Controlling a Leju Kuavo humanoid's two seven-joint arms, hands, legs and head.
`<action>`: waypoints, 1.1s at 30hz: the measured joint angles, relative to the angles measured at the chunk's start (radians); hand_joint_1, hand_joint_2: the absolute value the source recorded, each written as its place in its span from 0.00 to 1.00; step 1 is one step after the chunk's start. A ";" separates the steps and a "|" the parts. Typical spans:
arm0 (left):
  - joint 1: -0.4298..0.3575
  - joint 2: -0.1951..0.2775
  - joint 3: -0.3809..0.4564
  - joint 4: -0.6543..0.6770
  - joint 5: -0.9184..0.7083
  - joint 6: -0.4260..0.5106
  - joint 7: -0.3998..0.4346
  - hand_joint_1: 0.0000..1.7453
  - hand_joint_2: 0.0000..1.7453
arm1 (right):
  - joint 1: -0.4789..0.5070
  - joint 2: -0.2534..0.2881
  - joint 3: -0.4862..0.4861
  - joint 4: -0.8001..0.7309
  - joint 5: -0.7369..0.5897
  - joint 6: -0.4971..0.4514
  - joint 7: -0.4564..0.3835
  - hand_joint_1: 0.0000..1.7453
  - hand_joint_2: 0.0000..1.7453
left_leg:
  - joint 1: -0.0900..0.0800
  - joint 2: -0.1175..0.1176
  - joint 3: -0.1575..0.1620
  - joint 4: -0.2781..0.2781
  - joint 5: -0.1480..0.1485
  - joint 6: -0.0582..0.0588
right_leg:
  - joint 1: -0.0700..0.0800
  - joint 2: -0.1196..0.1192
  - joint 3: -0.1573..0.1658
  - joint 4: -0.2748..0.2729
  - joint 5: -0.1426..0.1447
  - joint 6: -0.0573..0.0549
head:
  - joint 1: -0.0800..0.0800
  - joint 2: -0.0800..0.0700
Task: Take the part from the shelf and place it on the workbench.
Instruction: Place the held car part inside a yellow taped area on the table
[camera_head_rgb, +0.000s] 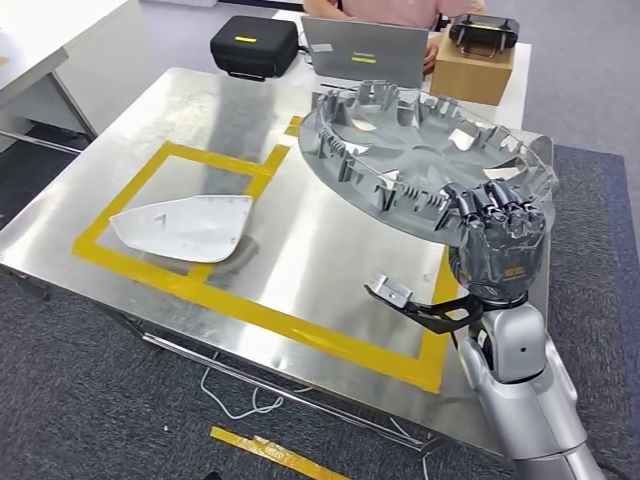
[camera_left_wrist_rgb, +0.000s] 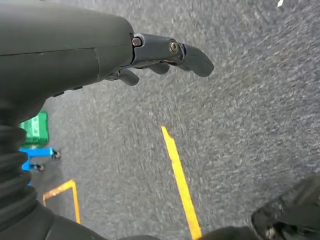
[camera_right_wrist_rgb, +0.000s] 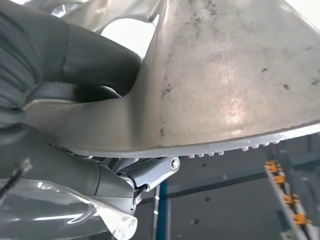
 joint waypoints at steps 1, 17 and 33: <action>0.002 0.000 0.000 0.000 0.001 0.001 0.000 0.00 1.00 | -0.001 0.000 0.002 0.007 -0.013 0.000 -0.001 1.00 1.00 | -0.001 -0.012 -0.033 0.065 -0.024 0.001 | 0.002 0.010 0.000 0.000 0.000 -0.002 | -0.001 0.000; 0.023 0.008 0.000 0.000 0.021 0.005 0.048 0.00 1.00 | -0.049 -0.008 0.089 0.125 -0.287 0.160 -0.033 1.00 1.00 | -0.022 -0.038 0.046 -0.176 0.128 0.032 | 0.013 0.049 -0.002 0.001 0.002 0.004 | 0.000 0.000; 0.028 0.013 0.002 0.000 0.030 0.006 0.054 0.00 1.00 | -0.109 -0.013 0.187 0.236 -0.375 0.309 -0.045 1.00 1.00 | -0.021 -0.038 0.046 -0.175 0.128 0.033 | 0.013 0.050 -0.003 0.000 0.002 0.006 | 0.000 0.000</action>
